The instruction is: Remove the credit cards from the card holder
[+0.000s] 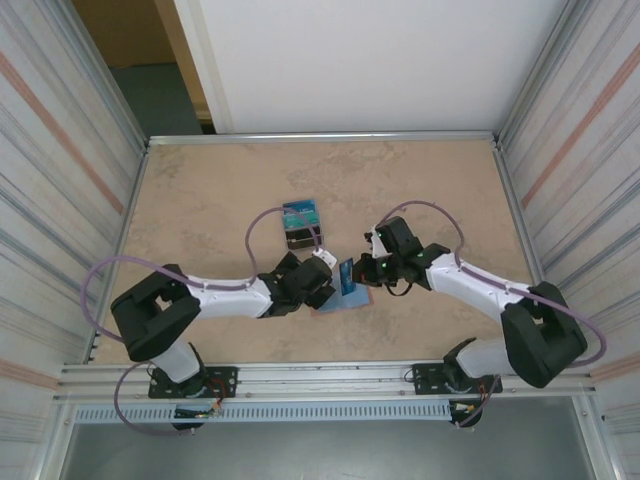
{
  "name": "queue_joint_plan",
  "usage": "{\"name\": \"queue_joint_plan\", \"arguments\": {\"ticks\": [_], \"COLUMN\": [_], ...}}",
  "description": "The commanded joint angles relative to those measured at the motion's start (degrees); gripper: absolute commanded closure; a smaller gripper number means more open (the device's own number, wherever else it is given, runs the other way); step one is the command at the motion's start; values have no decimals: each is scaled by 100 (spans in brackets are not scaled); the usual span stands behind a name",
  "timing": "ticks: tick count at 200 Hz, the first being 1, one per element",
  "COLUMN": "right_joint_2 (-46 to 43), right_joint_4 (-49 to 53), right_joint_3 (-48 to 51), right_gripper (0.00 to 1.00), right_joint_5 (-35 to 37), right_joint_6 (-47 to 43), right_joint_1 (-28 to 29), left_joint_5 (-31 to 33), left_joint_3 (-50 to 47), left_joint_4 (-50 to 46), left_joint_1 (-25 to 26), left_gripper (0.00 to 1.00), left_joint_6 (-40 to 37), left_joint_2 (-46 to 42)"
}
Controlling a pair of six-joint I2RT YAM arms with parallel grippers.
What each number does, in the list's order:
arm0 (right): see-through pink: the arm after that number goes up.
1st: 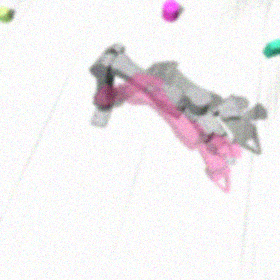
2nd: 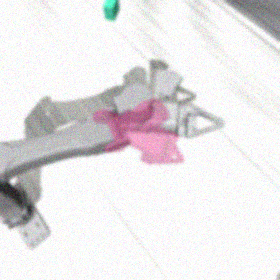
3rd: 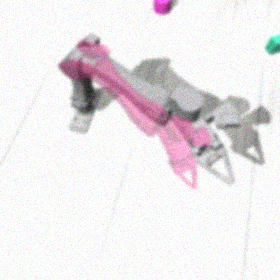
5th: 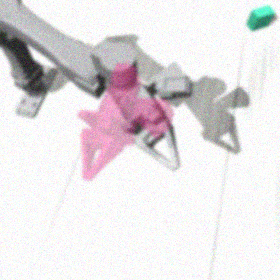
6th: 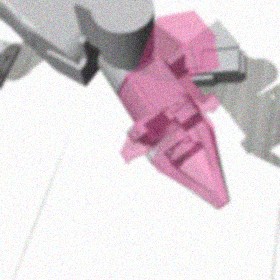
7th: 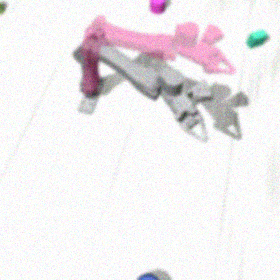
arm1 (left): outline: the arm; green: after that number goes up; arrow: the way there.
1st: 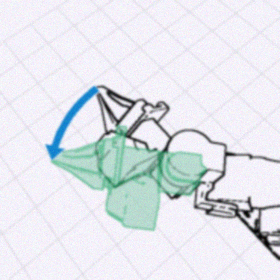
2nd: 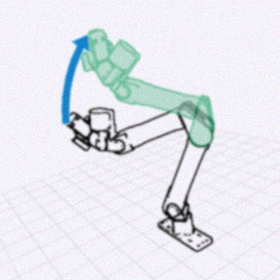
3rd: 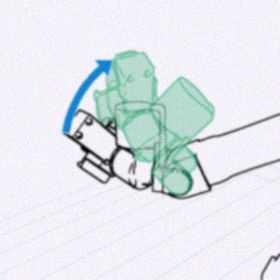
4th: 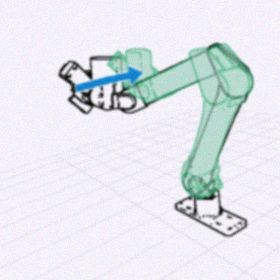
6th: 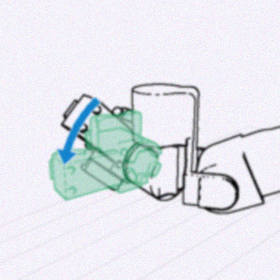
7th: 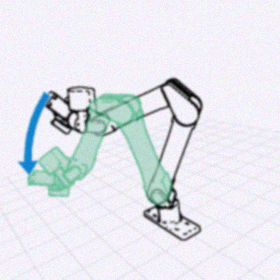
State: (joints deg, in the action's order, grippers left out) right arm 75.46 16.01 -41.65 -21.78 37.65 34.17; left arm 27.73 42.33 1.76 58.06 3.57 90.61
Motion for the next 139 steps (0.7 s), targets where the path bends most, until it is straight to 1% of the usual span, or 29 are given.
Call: {"name": "queue_joint_plan", "arguments": {"ticks": [1, 49, 69, 87, 113, 125, 139], "right_joint_2": [-344, -884, -1007, -1035, -954, -881, -780], "right_joint_4": [388, 592, 607, 625, 773, 848, 918], "right_joint_3": [-178, -409, -492, -606, -865, -1003, -1175], "right_gripper": [95, 95, 96, 97, 99, 100, 100], "right_joint_5": [265, 431, 433, 394, 328, 306, 249], "right_joint_6": [-337, -836, -1072, -1296, -1674, -1842, -2038], "right_joint_1": [52, 165, 203, 227, 313, 365, 443], "left_joint_5": [280, 218, -38, -590, -1829, -2388, -2895], "left_joint_3": [-58, -305, -480, -670, -914, -979, -966], "left_joint_4": [-101, -106, -97, -62, 40, 96, 101], "left_joint_1": [-91, -275, -447, -750, -1422, -1758, -2045], "left_gripper": [1, 1, 1, 1, 2, 2, 2], "left_joint_6": [-124, -110, -98, -116, -163, -219, -345], "left_joint_2": [-556, -1810, -2411, -2967, -3695, -3916, -4045]}}
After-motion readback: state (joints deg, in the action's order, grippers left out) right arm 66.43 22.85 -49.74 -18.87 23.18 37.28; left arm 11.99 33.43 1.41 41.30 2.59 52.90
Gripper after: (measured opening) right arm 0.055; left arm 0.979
